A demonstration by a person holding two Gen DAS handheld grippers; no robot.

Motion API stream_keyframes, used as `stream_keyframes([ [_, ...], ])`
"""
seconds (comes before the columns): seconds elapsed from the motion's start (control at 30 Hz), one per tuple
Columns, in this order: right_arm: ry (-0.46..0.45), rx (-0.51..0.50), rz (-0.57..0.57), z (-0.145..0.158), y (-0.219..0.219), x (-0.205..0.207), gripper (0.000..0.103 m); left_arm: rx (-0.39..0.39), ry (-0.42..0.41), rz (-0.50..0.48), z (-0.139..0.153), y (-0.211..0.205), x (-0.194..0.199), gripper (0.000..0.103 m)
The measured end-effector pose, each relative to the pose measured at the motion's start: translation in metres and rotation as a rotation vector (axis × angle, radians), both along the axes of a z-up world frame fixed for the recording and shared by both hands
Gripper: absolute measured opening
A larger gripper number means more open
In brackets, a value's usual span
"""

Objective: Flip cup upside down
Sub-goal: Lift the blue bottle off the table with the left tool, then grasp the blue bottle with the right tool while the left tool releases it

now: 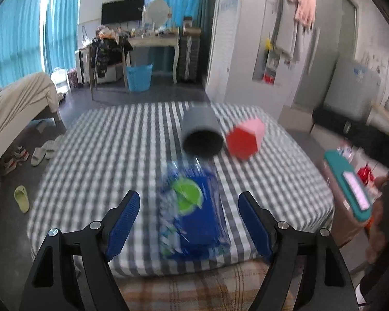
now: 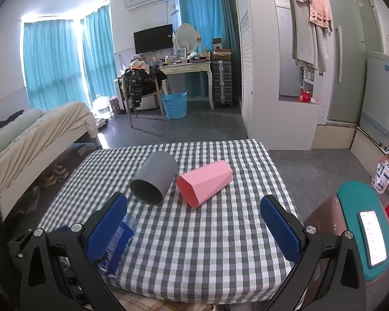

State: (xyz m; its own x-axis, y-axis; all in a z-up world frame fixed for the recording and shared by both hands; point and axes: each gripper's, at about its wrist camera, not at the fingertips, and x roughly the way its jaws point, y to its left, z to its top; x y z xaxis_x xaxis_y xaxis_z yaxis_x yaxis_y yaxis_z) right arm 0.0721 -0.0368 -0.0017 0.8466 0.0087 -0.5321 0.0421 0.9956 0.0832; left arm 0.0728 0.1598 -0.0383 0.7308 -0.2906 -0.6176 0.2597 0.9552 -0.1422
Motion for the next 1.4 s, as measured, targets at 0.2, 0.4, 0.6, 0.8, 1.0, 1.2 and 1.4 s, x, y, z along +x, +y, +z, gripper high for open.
stream_keyframes([
  [0.2, -0.001, -0.068, -0.018, 0.024, 0.016, 0.012, 0.103, -0.026, -0.128, 0.139, 0.032, 0.069, 0.014, 0.095],
  [0.4, 0.100, -0.112, 0.037, 0.023, 0.060, 0.040, 0.103, -0.005, -0.152, 0.262, 0.029, 0.126, 0.027, 0.098],
  [0.6, 0.340, -0.133, 0.112, -0.027, 0.109, 0.078, 0.103, 0.017, -0.108, 0.280, 0.007, 0.154, 0.034, 0.098],
  [0.8, 0.487, -0.139, 0.112, -0.061, 0.128, 0.105, 0.103, -0.002, -0.052, 0.289, -0.013, 0.171, 0.043, 0.098],
  [1.0, 0.582, -0.124, 0.099, -0.087, 0.128, 0.125, 0.103, 0.009, -0.020, 0.281, -0.026, 0.177, 0.052, 0.098],
  [1.2, 0.627, -0.101, 0.122, -0.104, 0.131, 0.137, 0.088, 0.023, -0.001, 0.285, -0.034, 0.177, 0.056, 0.098],
  [1.4, 0.588, -0.077, 0.162, -0.097, 0.136, 0.133, 0.076, 0.023, 0.011, 0.294, -0.036, 0.177, 0.057, 0.098],
])
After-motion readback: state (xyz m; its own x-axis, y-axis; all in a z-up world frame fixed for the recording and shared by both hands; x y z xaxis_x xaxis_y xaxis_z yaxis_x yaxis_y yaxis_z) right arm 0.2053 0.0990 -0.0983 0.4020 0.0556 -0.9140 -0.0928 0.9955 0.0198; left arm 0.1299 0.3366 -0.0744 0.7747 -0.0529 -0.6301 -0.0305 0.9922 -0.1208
